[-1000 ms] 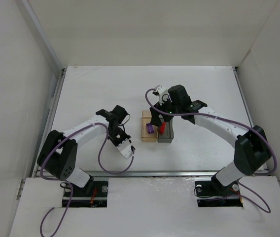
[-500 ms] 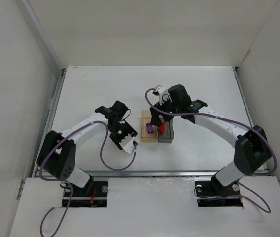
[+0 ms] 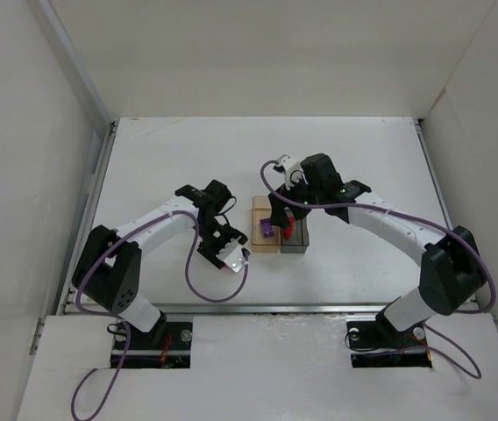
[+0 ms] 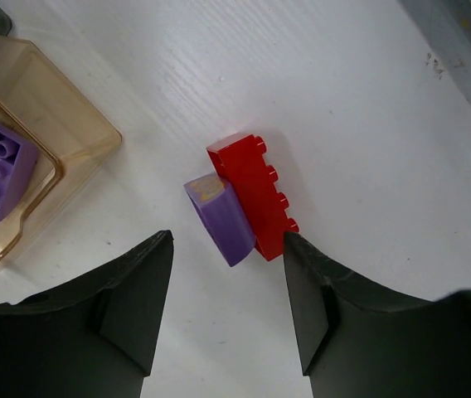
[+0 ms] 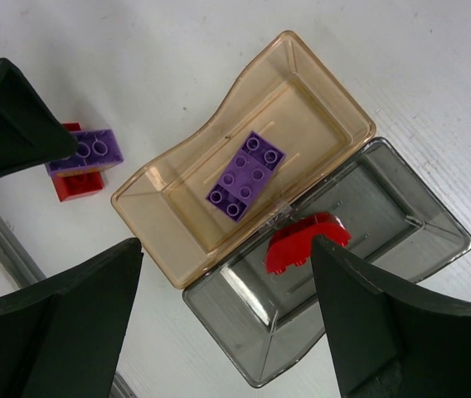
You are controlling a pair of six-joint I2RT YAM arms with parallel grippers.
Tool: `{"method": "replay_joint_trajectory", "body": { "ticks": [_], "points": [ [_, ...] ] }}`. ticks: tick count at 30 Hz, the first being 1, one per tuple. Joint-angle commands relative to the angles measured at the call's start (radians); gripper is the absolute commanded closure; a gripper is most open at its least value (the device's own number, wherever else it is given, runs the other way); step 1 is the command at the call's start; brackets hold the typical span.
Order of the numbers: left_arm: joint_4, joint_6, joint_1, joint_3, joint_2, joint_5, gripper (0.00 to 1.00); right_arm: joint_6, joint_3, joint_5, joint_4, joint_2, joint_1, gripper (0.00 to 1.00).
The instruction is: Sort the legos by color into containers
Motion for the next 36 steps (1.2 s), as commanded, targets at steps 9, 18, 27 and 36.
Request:
{"method": "replay_joint_trajectory", "body": {
  "ticks": [9, 18, 27, 36],
  "points": [
    [0.007, -0.193, -0.043, 0.005, -0.037, 0.082, 0.61, 0.026, -0.023, -0.015, 0.04, -0.057, -0.002, 0.14],
    [0.06, -0.234, -0.043, -0.024, -0.037, 0.049, 0.71, 0.026, -0.032, -0.015, 0.04, -0.067, -0.002, 0.14],
    [0.102, -0.263, -0.052, -0.072, -0.028, 0.004, 0.71, 0.026, -0.032, -0.015, 0.04, -0.067, -0.002, 0.14],
    [0.115, -0.288, -0.052, -0.081, -0.037, 0.004, 1.0, 0.026, -0.032, -0.005, 0.04, -0.067, -0.002, 0.14]
  ]
}}
